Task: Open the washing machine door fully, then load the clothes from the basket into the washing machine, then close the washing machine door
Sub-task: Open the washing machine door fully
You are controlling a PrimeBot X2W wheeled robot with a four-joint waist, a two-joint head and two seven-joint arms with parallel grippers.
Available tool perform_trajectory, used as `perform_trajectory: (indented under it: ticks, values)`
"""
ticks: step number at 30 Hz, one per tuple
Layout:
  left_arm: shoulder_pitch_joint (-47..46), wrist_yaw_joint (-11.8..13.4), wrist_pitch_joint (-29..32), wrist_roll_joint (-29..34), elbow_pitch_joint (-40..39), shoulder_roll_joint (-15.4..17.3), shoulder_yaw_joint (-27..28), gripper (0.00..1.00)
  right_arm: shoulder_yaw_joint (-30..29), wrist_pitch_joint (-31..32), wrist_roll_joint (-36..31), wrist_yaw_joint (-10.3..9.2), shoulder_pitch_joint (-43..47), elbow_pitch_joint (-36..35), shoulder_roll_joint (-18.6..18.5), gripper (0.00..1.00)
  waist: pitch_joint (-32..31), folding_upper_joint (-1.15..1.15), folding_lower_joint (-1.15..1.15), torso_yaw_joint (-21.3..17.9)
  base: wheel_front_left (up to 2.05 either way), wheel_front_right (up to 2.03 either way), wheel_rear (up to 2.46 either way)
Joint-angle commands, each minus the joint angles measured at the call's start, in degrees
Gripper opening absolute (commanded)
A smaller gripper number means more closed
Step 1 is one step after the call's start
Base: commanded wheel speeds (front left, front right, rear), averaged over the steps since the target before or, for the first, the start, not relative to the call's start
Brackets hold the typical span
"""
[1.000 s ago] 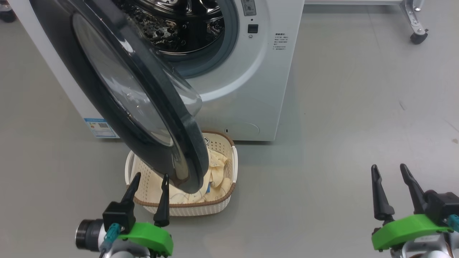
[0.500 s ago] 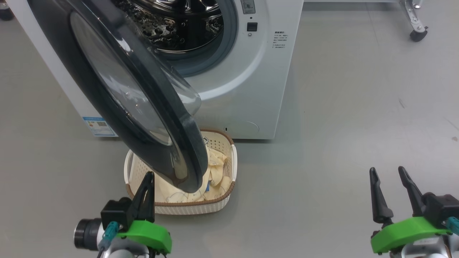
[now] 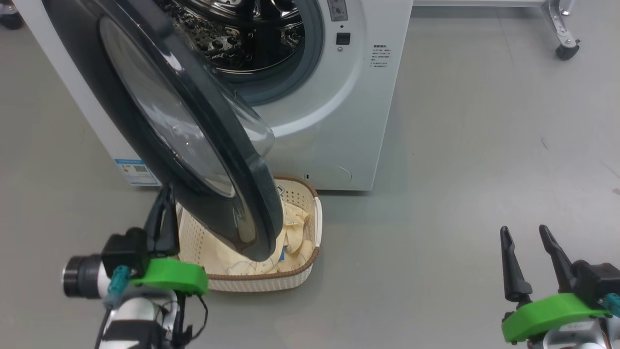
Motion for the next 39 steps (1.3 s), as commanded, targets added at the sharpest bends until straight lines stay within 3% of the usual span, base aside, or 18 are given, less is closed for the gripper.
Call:
perform_trajectory:
  ticks: [1,9,19,25,31,39]
  values:
    - [-4.19,0.75,-0.24,0.83,-3.22,1.67,2.64,0.00,0.88,-0.16,0.41,-0.16,-1.79,-1.74,-0.62,1.00,-0.02,0.00,0.00,0.08,0.00,0.00,0.00]
    - [-11.92,3.41,1.95,3.08,-16.98,3.60,3.76,0.00,0.76,-0.53,0.74,-0.16,-2.13,-1.32,-0.62,1.00,0.23,0.00,0.00,0.42,0.00,0.00,0.00]
    - [-15.63,1.45,9.01,1.38,-28.26,-0.60,-5.52,0.00,1.29,-0.84,1.06,-0.16,-2.44,-0.52,-0.62,1.00,0.14,0.00,0.00,-0.73,0.00,0.00,0.00]
    - [-13.27,1.35,12.08,-5.03,-29.33,-2.09,-13.39,0.00,1.69,-0.74,1.35,-0.16,-2.33,-0.44,-0.62,1.00,0.30,0.00,0.00,-1.20,0.00,0.00,0.00]
    - [-12.01,3.04,11.84,-11.50,-28.24,-2.31,-20.81,0.00,2.04,-0.61,1.44,-0.16,-2.42,-0.31,-0.62,1.00,0.68,0.00,0.00,-1.33,0.00,0.00,0.00]
    - [-12.07,5.99,10.45,-17.03,-19.47,-2.33,-25.85,0.00,2.83,-0.53,1.61,-0.16,-2.59,0.15,-0.62,1.00,0.63,0.00,0.00,-2.14,0.00,0.00,0.00]
